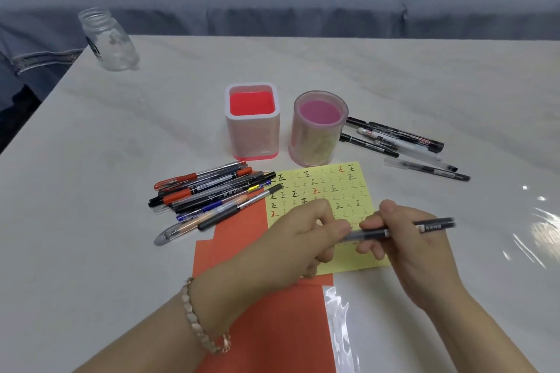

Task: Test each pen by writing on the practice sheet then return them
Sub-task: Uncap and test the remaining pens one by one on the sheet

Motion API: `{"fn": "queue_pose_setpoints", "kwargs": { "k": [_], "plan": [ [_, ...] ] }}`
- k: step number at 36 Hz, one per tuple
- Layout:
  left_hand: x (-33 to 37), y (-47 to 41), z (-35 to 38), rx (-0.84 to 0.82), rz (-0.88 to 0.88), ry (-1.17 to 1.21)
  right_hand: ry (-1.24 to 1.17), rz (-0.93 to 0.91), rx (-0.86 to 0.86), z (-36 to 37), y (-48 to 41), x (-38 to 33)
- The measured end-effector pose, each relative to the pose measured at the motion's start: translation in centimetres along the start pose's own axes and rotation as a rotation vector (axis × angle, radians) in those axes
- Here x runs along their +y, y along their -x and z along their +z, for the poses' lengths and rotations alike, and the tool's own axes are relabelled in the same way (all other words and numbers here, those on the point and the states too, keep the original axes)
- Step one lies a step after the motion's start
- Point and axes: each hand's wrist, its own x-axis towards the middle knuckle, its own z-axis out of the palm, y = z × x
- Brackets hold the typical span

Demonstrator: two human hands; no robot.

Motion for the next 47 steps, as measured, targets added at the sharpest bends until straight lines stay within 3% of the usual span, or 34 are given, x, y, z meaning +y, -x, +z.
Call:
{"fn": "queue_pose_setpoints", "kwargs": {
  "k": [3,5,8,12,15,20,24,27,32,37,41,47],
  "plan": [
    [0.5,-1.2,0.3,-0.105,-0.115,0.080,0.075,0.008,-0.036,-1.0,-0.5,-0.7],
    [0.2,-1.8,0.4,-0.079,-0.081,-0.048,0.187,0.024,-0.084,-1.6,-1.2,-1.0],
    [-0.8,-2.1,0.4,0.113,0.023,-0.424,0.378,0.103,-0.156,-2.9,-3.1,-0.2],
    [-2.2,-1.4,-0.3,0.383,0.066,-0.645,0.844,-0.066,0.089,-6.5,-7.2,1.8],
    [-3.3,-0.8,-1.2,0.488,0.094,-0.720,1.171,-0.187,0.192,-8.5,-10.1,2.9],
    [-4.0,0.8,-2.8,0.621,0.125,-0.763,1.450,-0.029,0.180,-8.9,-12.1,4.4],
    [-4.2,2.0,-4.9,0.784,0.199,-0.882,1.459,-0.094,0.167,-8.2,-11.1,4.5],
    [-4.5,2.7,-7.3,0.910,0.266,-1.056,1.317,-0.103,0.114,-6.9,-9.3,3.6],
    [-5.4,3.5,-10.5,1.049,0.154,-1.219,1.126,-0.253,0.031,-3.5,-6.3,2.0],
    [-6.5,3.8,-11.5,1.072,0.095,-1.232,1.071,-0.327,-0.175,-0.4,-4.4,1.4],
    [-6.0,3.6,-10.3,0.994,0.228,-1.162,1.028,-0.370,-0.253,1.6,-3.4,1.4],
    [-3.9,3.4,-6.2,0.545,0.581,-1.140,0.965,-0.536,-0.403,4.3,-1.8,0.3]
  ]
}}
